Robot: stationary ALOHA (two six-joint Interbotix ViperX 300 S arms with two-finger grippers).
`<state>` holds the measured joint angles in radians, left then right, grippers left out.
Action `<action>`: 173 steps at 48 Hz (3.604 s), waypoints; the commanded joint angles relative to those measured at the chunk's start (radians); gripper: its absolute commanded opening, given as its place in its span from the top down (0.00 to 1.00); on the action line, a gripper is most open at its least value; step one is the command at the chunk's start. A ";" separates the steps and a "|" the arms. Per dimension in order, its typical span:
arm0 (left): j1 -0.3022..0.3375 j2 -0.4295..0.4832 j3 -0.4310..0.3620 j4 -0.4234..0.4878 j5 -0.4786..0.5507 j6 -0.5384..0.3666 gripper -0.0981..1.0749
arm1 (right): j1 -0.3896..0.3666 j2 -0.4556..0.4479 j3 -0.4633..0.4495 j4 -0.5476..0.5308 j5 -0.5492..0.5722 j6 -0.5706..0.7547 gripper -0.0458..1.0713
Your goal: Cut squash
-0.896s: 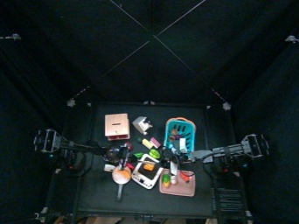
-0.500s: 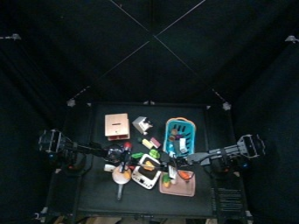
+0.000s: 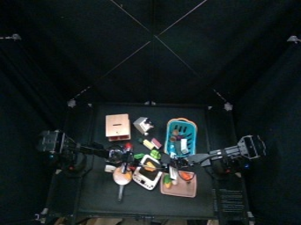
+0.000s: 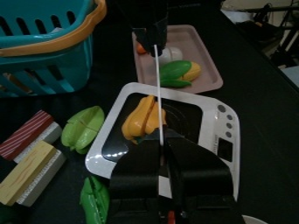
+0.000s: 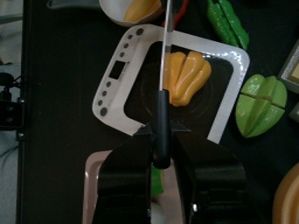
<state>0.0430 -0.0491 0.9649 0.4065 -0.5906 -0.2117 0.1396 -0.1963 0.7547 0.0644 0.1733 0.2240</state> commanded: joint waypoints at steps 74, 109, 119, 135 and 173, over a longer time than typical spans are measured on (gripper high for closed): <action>0.058 0.035 -0.044 0.000 -0.006 0.003 0.59 | -0.015 -0.020 0.002 -0.008 0.002 -0.003 0.56; 0.049 0.071 -0.043 -0.002 -0.006 0.002 0.59 | -0.018 0.040 0.017 -0.006 0.002 -0.003 0.56; 0.049 0.078 -0.043 -0.002 -0.006 0.002 0.59 | -0.028 0.055 0.012 -0.011 0.002 -0.003 0.56; 0.049 0.078 -0.038 -0.003 0.000 0.002 0.59 | -0.040 0.071 0.006 -0.014 0.002 -0.005 0.56; 0.032 0.106 -0.034 -0.003 0.008 -0.002 0.59 | -0.040 0.081 -0.002 -0.014 0.002 -0.005 0.56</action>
<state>0.0736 0.0598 0.9373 0.4050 -0.5829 -0.2148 0.0982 -0.1074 0.7716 0.0476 0.1795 0.2178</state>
